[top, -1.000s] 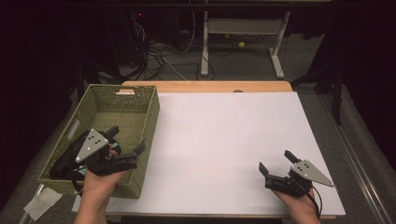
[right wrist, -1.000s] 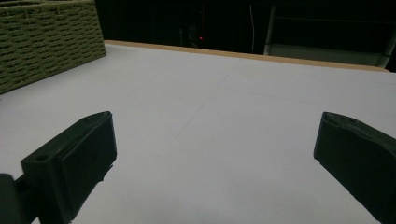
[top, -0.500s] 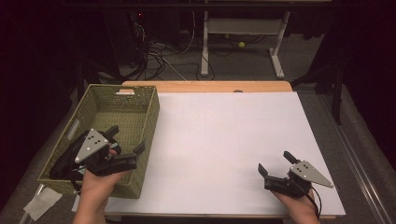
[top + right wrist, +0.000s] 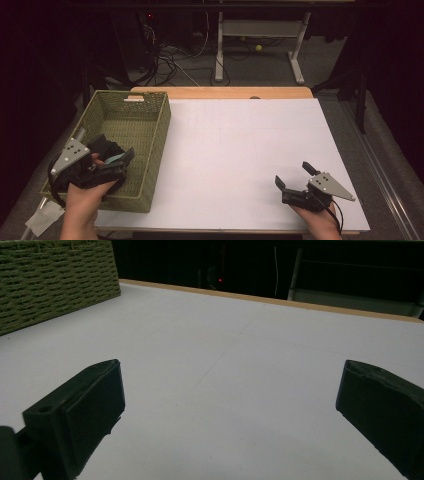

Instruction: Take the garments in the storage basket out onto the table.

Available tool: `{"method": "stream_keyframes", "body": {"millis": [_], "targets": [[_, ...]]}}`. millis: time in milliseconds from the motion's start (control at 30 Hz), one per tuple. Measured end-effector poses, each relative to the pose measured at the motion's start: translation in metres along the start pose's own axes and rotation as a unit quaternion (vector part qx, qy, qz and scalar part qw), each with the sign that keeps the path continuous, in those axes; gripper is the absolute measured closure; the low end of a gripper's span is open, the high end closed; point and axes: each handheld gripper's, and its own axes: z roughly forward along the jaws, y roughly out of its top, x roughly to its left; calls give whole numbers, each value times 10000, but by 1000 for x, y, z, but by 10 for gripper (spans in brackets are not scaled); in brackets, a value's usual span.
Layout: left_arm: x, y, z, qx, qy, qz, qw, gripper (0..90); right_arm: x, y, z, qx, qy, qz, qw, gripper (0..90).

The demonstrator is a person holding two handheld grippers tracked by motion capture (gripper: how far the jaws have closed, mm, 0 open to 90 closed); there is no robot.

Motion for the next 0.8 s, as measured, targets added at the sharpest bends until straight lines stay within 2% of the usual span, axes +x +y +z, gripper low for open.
{"method": "stream_keyframes", "body": {"millis": [167,600,667,800], "targets": [[13,-3,-9,14,167,-42,9999,0,-1,-1,1,34,11,71,10000,0],[43,-11,-34,44,566,-49,9984,0,-1,-2,3,86,45,28,9999,0],[47,-12,-37,11,588,-132,9982,0,0,-2,3,73,45,11,10000,0],[51,-14,-40,37,703,-138,9974,0,-1,-2,3,76,37,29,10000,0]]}}
